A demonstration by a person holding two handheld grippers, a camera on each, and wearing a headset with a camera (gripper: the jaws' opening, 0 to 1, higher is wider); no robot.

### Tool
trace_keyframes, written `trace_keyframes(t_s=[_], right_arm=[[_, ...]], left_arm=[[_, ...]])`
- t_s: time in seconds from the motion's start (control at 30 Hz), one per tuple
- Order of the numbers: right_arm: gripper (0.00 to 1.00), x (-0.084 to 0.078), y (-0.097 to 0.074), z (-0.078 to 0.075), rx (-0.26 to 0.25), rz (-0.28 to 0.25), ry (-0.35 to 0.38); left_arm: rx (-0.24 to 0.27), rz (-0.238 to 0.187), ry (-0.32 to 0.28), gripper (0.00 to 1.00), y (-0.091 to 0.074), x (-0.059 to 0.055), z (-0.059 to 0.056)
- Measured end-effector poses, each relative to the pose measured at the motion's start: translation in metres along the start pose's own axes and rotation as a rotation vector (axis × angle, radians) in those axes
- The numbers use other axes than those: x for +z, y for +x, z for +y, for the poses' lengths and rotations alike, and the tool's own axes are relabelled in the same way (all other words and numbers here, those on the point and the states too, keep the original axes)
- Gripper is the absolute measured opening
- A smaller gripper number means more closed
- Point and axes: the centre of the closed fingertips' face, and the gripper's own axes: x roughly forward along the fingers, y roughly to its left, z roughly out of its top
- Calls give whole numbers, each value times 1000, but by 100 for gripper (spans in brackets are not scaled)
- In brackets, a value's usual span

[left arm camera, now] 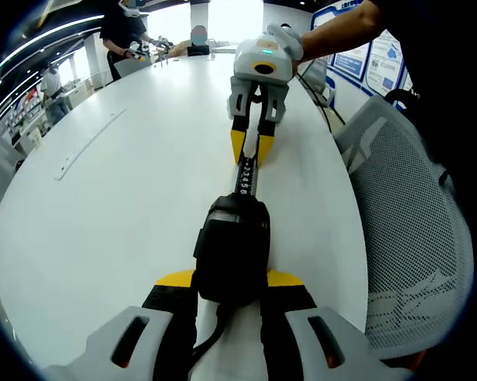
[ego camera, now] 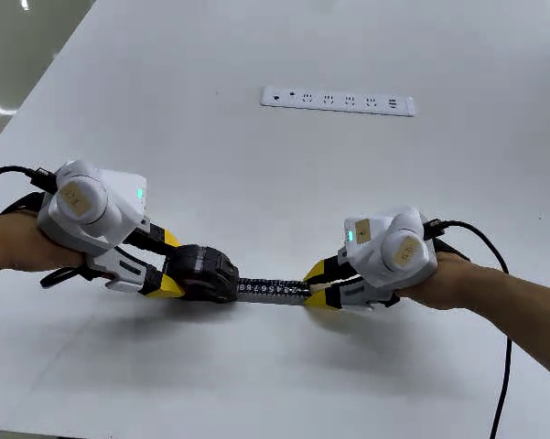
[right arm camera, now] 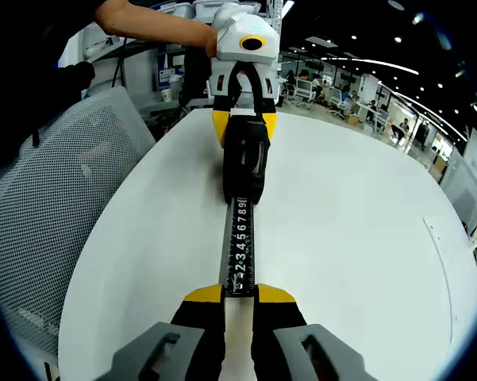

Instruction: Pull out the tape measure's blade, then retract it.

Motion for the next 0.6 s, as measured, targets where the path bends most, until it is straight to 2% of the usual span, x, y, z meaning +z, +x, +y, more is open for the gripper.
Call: trace_keyframes(t_s=[0.33,0.6], right_arm=[[8,-8,-9,1,3,7,13],[8,-21,-19,3,3,18,29]], left_arm=[[3,8,2,25,0,0,0],[3,15,3,25,0,0,0]])
